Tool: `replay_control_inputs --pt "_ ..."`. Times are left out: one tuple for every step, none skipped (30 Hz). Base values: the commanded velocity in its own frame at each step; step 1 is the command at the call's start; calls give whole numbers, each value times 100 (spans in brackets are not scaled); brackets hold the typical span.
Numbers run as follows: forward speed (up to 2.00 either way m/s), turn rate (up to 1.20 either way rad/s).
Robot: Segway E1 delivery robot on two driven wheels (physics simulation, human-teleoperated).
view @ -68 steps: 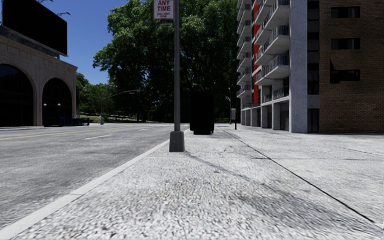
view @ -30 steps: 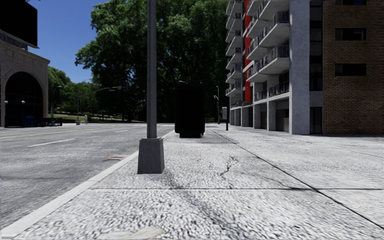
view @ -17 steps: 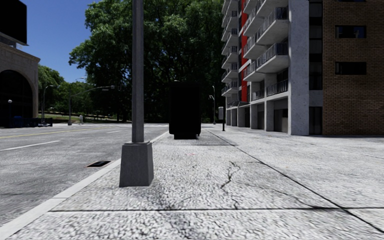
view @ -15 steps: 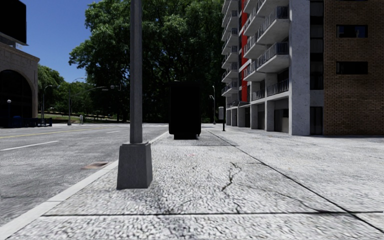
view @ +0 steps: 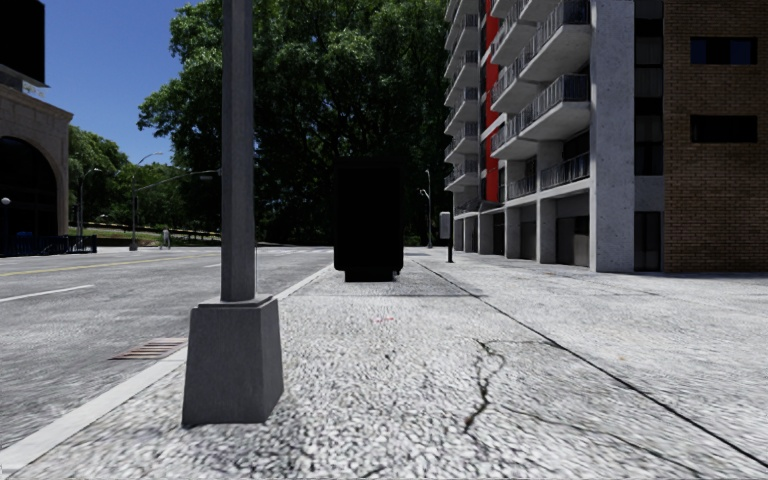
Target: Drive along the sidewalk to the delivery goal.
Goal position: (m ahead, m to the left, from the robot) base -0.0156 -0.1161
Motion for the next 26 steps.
replay_control_inputs --pt "0 0" --pt "0 0" --pt "0 0" --pt "0 0" --pt "0 0" --pt "0 0" --pt "0 0" --pt "0 0" --pt "0 0" --pt "0 0" --pt "0 0" --pt "0 0" --pt "0 0" --pt "0 0" --pt "0 0" --pt "0 0" --pt "0 0" --pt "0 0" --pt "0 0" --pt "0 0" --pt "0 0" --pt "0 0" --pt "0 0" --pt "0 0" --pt "0 0" --pt "0 0"
